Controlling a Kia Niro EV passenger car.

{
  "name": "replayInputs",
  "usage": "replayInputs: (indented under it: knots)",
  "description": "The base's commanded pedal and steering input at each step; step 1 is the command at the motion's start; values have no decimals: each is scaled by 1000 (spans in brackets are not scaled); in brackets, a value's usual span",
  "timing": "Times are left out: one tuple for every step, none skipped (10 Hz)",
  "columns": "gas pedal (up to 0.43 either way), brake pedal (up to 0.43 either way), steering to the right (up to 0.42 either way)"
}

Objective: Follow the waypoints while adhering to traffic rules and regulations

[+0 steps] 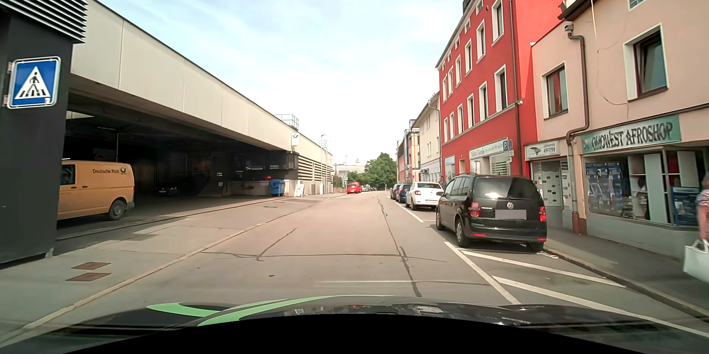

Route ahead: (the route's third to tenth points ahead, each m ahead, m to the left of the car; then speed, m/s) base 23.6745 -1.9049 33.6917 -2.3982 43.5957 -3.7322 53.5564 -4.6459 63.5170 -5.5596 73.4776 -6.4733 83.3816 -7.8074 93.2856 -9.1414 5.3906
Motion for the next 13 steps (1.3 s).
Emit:
replayInputs:
  knots:
    - [350, 0, 3]
    - [311, 0, 7]
    - [287, 0, 12]
    - [280, 0, 13]
    - [280, 0, 11]
    - [268, 0, 4]
    - [260, 0, 4]
    - [248, 0, 4]
    - [228, 0, 4]
    - [197, 0, 4]
    - [197, 0, 4]
    - [169, 0, 6]
    - [169, 0, 7]
